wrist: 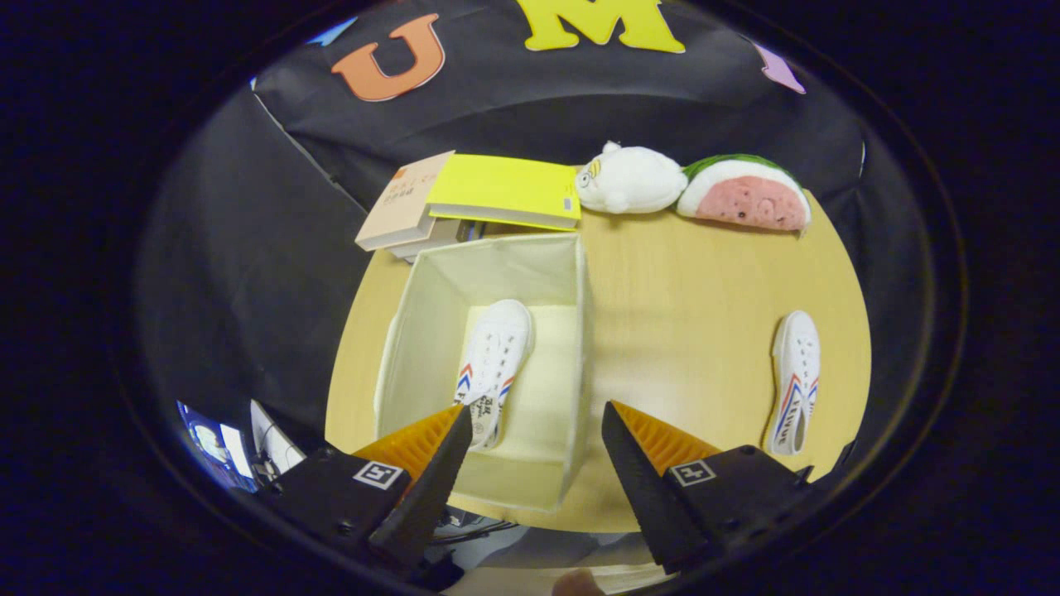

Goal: Open the storage box then place both shoes into the box .Put the left shoe in first, then the right shoe, with the right side of both shoes facing outward in a uniform manner.

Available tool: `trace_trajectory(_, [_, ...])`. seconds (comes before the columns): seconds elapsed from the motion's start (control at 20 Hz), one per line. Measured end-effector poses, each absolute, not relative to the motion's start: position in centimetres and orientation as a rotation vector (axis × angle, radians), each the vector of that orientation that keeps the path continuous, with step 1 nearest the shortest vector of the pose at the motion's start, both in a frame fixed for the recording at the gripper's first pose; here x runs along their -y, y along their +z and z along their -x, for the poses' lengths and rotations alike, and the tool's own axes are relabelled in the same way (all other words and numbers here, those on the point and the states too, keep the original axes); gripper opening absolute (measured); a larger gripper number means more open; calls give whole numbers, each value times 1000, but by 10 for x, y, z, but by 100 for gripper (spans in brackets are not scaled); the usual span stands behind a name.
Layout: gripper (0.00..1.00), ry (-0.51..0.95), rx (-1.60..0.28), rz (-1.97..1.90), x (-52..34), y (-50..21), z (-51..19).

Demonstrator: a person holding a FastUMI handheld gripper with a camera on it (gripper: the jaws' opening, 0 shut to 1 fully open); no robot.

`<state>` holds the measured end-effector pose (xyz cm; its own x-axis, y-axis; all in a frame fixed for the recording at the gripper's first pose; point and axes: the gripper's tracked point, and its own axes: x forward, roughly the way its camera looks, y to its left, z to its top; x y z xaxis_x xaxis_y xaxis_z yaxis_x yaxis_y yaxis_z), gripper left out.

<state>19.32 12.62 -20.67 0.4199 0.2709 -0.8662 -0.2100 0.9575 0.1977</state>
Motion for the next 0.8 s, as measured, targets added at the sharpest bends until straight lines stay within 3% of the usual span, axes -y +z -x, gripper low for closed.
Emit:
trace_trajectory(0.4, [100,223,-1146,-51,9,-227,-199])
trace_trajectory(0.8, [100,66,-1278,-40,140,-298,-206])
